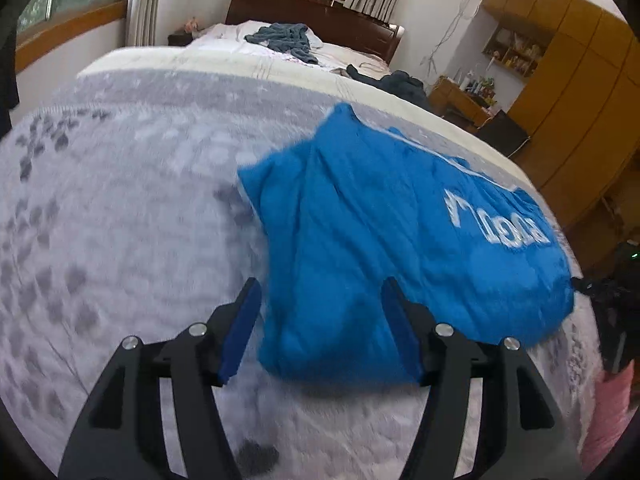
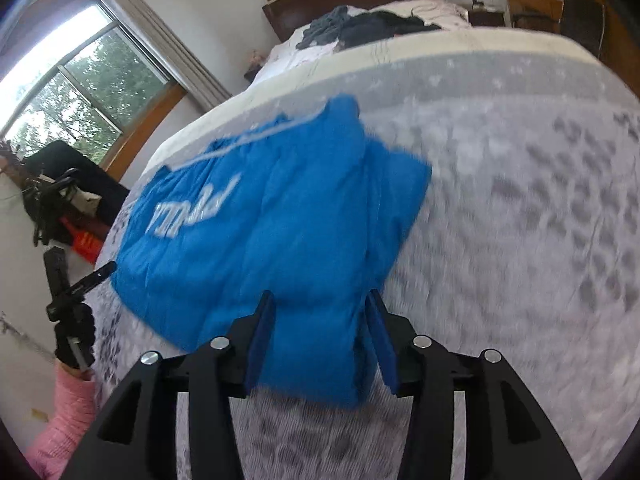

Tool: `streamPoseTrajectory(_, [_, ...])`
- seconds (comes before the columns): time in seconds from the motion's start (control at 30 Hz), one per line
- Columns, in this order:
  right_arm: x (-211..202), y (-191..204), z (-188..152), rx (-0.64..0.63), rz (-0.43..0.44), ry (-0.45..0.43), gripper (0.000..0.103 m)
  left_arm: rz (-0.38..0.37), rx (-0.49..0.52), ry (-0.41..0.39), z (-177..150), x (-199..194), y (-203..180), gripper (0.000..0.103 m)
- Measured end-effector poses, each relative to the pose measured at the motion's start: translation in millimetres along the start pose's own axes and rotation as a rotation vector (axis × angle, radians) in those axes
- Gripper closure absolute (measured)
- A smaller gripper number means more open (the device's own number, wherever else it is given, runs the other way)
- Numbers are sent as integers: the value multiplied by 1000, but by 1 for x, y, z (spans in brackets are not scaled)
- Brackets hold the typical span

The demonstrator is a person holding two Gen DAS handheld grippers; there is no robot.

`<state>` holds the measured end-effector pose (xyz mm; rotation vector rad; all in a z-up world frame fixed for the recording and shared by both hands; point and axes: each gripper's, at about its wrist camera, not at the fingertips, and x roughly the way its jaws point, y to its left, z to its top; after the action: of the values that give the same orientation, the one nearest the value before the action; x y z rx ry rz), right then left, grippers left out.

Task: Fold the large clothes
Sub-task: 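Carry the hem band over the body toward the collar with both tools, then lower the hem onto the collar and open both tools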

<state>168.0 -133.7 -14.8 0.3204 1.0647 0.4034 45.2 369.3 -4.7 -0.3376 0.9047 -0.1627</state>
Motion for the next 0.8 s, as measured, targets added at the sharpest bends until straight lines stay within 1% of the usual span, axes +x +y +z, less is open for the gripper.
streamPoseTrajectory(0.03, [2,0,-3,1,6,4,56,1,-5,-3,-6,0,-1,48])
streamPoseTrajectory(0.07, [4,2,-5,-4,14,8,63,1,-10,-10,-9,0,-2,50])
streamPoseTrajectory(0.1, [5,5,-7,-12,10,6,67,3,-12,-13,-9,1,-5,54])
streamPoseTrajectory(0.13, [5,9,-6,-27,-15,0,74,23,-14,-20,-9,1,-7,63])
streamPoseTrajectory(0.17, [4,13,-5,-39,-27,-5,82,43,-15,-26,-7,2,-9,68])
streamPoseTrajectory(0.2, [1,16,-4,-49,-29,-12,86,49,-16,-28,-5,1,-10,77])
streamPoseTrajectory(0.23, [-3,19,-3,-55,-27,-21,91,44,-25,-28,-3,0,-9,84])
streamPoseTrajectory(0.3, [-11,23,-1,-53,-9,-37,93,25,-45,-26,0,-2,-5,89])
streamPoseTrajectory(0.37, [-20,25,0,-54,15,-56,94,10,-52,-20,1,-4,-3,90])
streamPoseTrajectory(0.47, [-23,20,0,-37,29,-54,95,-7,-63,-9,-1,-4,2,91])
streamPoseTrajectory(0.63, [-3,2,-7,9,1,3,95,-19,-57,7,-3,3,8,91])
streamPoseTrajectory(0.8, [15,-11,-16,29,10,27,95,5,-19,9,-6,10,6,90])
